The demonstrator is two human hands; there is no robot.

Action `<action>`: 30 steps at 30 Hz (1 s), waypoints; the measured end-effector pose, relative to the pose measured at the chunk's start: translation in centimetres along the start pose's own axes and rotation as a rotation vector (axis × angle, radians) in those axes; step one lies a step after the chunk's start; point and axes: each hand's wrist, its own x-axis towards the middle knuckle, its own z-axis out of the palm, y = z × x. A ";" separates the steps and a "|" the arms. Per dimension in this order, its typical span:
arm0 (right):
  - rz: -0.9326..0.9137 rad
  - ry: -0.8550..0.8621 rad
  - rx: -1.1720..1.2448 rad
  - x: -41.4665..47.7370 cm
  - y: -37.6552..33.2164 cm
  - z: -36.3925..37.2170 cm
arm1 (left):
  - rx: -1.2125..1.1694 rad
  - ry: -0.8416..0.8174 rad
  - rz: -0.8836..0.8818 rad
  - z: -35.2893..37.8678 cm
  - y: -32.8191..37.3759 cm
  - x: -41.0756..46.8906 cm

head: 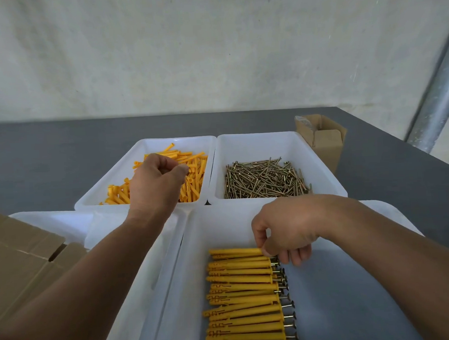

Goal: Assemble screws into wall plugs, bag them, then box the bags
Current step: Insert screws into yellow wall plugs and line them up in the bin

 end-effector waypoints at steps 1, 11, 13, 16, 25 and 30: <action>0.001 -0.003 -0.002 0.1 0.0 0.1 | 0.080 0.018 0.030 -0.1 -0.3 0.1; 0.000 -0.002 0.027 0.0 -0.2 0.0 | 0.633 -0.028 0.122 -0.4 -2.8 1.1; -0.031 0.019 0.071 -0.5 -0.2 -0.7 | 0.761 -0.066 0.124 -0.2 -2.9 1.1; -0.123 0.170 0.168 -1.1 0.2 -1.8 | 0.843 -0.078 0.127 0.2 -2.9 1.0; 0.035 0.664 0.124 1.4 5.0 -2.5 | 0.995 -0.310 0.035 0.2 -2.5 1.8; 0.126 0.539 0.071 3.1 5.8 -2.1 | 1.118 -0.426 0.016 0.3 -2.2 2.2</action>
